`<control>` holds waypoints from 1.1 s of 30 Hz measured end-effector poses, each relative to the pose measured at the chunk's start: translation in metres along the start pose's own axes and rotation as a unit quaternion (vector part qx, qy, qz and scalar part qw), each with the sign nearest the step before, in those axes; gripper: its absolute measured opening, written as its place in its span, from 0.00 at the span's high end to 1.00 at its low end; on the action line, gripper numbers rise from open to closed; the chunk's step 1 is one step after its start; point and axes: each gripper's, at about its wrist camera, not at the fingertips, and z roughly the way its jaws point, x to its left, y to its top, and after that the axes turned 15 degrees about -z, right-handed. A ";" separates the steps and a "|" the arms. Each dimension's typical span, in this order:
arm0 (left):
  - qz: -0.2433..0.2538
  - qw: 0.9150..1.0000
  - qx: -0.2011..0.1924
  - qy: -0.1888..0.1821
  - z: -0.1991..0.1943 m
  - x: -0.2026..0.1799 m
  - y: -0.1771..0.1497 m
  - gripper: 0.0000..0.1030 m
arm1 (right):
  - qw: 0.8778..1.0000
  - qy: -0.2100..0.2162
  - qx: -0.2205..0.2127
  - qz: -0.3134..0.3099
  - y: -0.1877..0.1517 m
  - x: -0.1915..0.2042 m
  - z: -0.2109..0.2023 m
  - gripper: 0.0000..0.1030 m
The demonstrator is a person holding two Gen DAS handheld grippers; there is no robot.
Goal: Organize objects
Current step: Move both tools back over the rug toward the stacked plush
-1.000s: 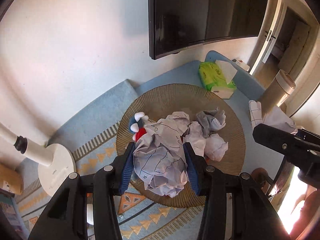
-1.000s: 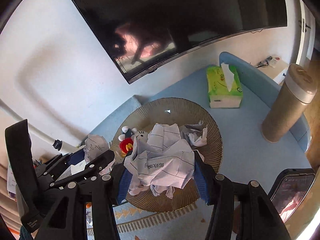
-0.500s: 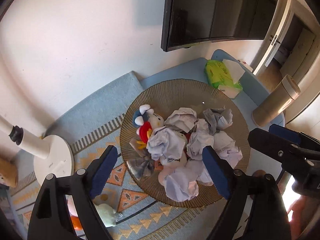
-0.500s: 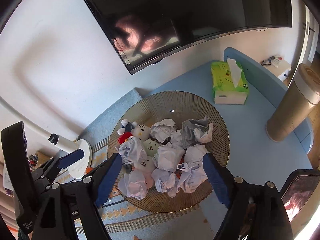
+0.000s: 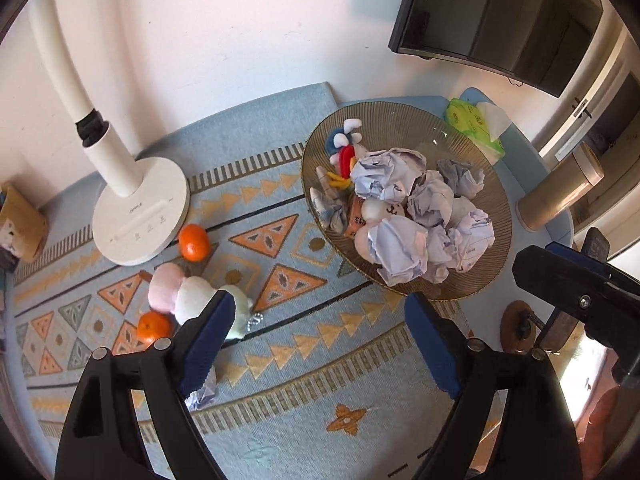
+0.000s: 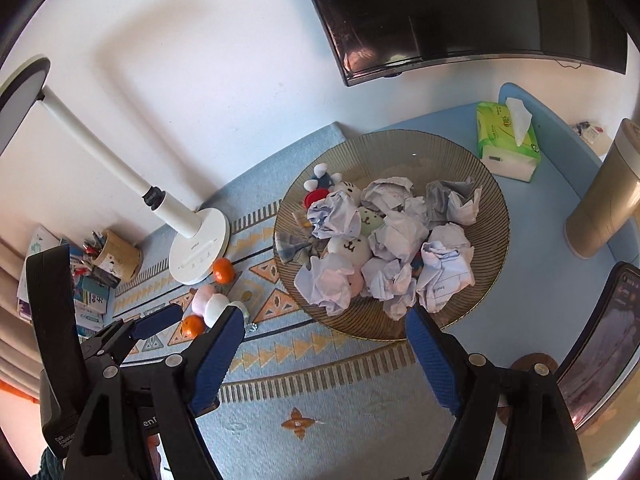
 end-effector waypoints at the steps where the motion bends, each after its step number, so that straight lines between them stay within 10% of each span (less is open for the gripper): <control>1: -0.008 1.000 0.000 0.000 -0.002 0.004 -0.003 0.17 | 1.000 0.001 0.000 -0.004 -0.002 0.003 -0.001 0.21; 33: -0.105 0.994 0.004 0.038 -0.015 0.148 -0.037 0.17 | 0.996 0.049 0.073 0.021 -0.015 0.048 0.075 0.20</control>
